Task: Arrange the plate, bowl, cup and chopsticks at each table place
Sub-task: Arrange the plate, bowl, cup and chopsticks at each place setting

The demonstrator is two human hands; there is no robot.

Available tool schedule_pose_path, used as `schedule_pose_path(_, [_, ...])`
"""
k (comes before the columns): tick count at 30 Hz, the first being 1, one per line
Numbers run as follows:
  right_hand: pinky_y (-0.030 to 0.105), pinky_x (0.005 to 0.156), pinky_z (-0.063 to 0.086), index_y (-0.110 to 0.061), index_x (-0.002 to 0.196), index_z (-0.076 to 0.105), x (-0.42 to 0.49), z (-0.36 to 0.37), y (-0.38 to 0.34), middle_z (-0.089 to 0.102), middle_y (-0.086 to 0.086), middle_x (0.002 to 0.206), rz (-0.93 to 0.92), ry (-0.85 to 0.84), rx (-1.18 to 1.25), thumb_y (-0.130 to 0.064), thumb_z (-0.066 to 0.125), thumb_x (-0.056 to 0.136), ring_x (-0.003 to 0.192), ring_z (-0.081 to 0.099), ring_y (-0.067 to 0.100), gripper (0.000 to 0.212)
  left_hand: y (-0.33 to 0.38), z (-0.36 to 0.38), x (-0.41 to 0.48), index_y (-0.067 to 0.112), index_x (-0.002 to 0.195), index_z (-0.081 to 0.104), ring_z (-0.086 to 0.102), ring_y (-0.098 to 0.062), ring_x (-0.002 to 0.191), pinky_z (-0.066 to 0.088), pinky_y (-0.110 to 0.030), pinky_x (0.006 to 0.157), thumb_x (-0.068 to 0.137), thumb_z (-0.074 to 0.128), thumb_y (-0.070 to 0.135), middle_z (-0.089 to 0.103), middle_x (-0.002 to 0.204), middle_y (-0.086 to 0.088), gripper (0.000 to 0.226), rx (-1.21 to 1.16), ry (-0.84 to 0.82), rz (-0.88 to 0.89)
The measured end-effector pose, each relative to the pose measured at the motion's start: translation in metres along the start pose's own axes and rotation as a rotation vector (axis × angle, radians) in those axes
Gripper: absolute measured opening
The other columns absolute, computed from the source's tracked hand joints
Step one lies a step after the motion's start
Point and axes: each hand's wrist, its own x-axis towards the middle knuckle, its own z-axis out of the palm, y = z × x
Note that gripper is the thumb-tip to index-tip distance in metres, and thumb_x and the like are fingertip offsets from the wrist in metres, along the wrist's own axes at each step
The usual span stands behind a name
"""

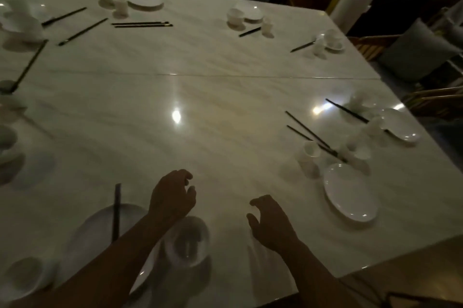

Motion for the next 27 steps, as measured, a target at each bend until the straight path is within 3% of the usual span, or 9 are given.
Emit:
schedule_pose_path(6, [0.024, 0.1, 0.039, -0.02, 0.128, 0.057, 0.014, -0.041, 0.139, 0.049, -0.001, 0.131, 0.016, 0.013, -0.016, -0.039, 0.053, 0.091, 0.122, 0.049, 0.017, 0.041, 0.09, 0.082, 0.037, 0.016, 0.098, 0.066, 0.062, -0.018, 0.07, 0.051, -0.027, 0.064, 0.07, 0.06, 0.035, 0.065, 0.081, 0.002, 0.034, 0.018, 0.011, 0.024])
schedule_pose_path(12, [0.032, 0.094, 0.048, -0.016, 0.115, 0.065, 0.034, -0.105, 0.273, 0.059, 0.002, 0.12, -0.023, 0.061, 0.046, -0.039, 0.055, 0.083, 0.112, 0.056, 0.023, 0.041, 0.191, 0.164, 0.049, 0.018, 0.104, 0.064, 0.058, -0.011, 0.069, 0.049, -0.024, 0.064, 0.069, 0.06, 0.039, 0.063, 0.084, 0.004, 0.041, -0.009, -0.026, -0.058])
schedule_pose_path(17, [0.037, 0.088, 0.051, -0.013, 0.106, 0.068, 0.052, -0.161, 0.355, 0.064, 0.006, 0.109, 0.006, 0.156, 0.109, -0.029, 0.065, 0.079, 0.102, 0.063, 0.028, 0.032, 0.265, 0.201, 0.056, 0.018, 0.125, 0.055, 0.062, -0.026, 0.098, 0.053, -0.037, 0.081, 0.072, 0.072, 0.031, 0.059, 0.11, -0.007, 0.057, 0.007, -0.105, -0.149])
schedule_pose_path(21, [0.028, 0.088, 0.043, -0.008, 0.104, 0.07, 0.076, -0.187, 0.391, 0.067, 0.01, 0.105, 0.065, 0.203, 0.104, -0.02, 0.074, 0.078, 0.097, 0.066, 0.029, 0.03, 0.297, 0.219, 0.078, 0.022, 0.137, 0.041, 0.055, -0.027, 0.112, 0.05, -0.038, 0.088, 0.074, 0.072, 0.035, 0.047, 0.127, -0.006, 0.072, 0.067, -0.151, -0.162])
schedule_pose_path(24, [0.032, 0.089, 0.045, -0.005, 0.11, 0.068, 0.096, -0.2, 0.406, 0.066, 0.013, 0.107, 0.078, 0.227, 0.083, -0.012, 0.079, 0.075, 0.099, 0.066, 0.032, 0.038, 0.306, 0.236, 0.102, 0.021, 0.142, 0.034, 0.049, -0.028, 0.121, 0.048, -0.04, 0.093, 0.073, 0.073, 0.037, 0.04, 0.138, -0.006, 0.081, 0.086, -0.153, -0.093])
schedule_pose_path(27, [0.039, 0.097, 0.046, -0.008, 0.125, 0.06, 0.115, -0.213, 0.409, 0.061, 0.014, 0.12, 0.08, 0.201, 0.056, -0.02, 0.078, 0.077, 0.112, 0.058, 0.033, 0.052, 0.305, 0.256, 0.129, 0.019, 0.147, 0.029, 0.039, -0.031, 0.131, 0.043, -0.041, 0.099, 0.075, 0.071, 0.039, 0.032, 0.148, -0.01, 0.086, 0.12, -0.166, -0.041])
